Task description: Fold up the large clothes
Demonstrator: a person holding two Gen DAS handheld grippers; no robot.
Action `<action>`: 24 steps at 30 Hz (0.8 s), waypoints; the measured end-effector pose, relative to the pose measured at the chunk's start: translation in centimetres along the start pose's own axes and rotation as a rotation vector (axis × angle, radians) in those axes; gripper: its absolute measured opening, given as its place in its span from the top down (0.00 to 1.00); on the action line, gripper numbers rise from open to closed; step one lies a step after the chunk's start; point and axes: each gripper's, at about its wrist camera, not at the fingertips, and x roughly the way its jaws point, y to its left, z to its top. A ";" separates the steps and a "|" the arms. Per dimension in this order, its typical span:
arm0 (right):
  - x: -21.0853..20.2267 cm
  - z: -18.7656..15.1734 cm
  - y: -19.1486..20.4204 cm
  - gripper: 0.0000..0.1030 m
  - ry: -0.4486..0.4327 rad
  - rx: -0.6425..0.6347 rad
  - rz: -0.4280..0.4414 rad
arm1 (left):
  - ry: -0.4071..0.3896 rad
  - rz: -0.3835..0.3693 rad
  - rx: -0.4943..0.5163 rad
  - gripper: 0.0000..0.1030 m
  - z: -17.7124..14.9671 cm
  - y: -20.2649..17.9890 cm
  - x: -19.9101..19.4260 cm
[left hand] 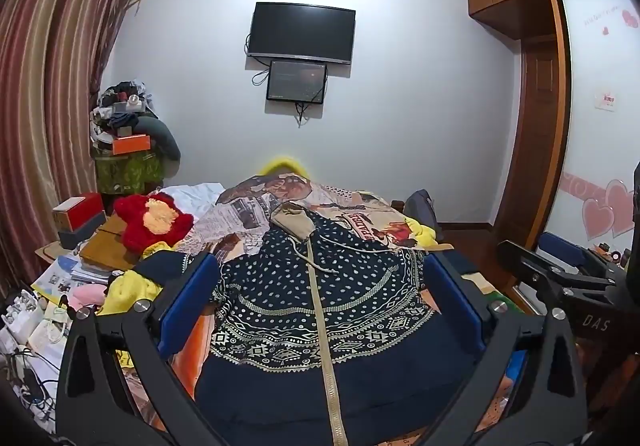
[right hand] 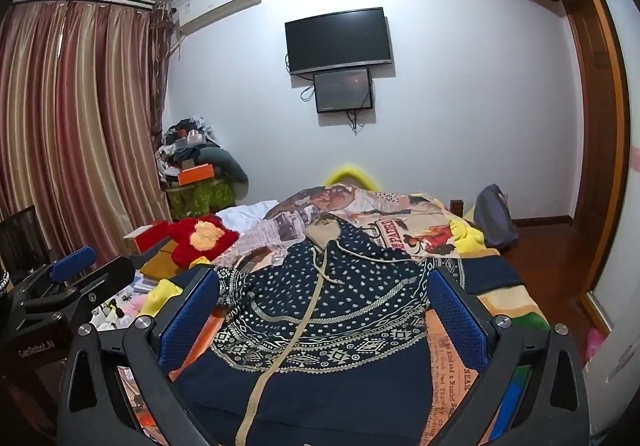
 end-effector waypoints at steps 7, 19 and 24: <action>0.4 -0.4 0.0 0.00 0.000 -0.006 -0.001 | 0.001 0.000 -0.004 0.00 -0.1 0.2 0.0; 0.3 -0.2 0.2 0.00 -0.001 -0.011 -0.002 | 0.003 -0.002 -0.007 0.00 0.0 0.2 0.1; 0.3 -0.2 0.2 0.00 0.001 -0.012 -0.001 | 0.002 -0.001 -0.007 0.00 -0.1 0.1 0.2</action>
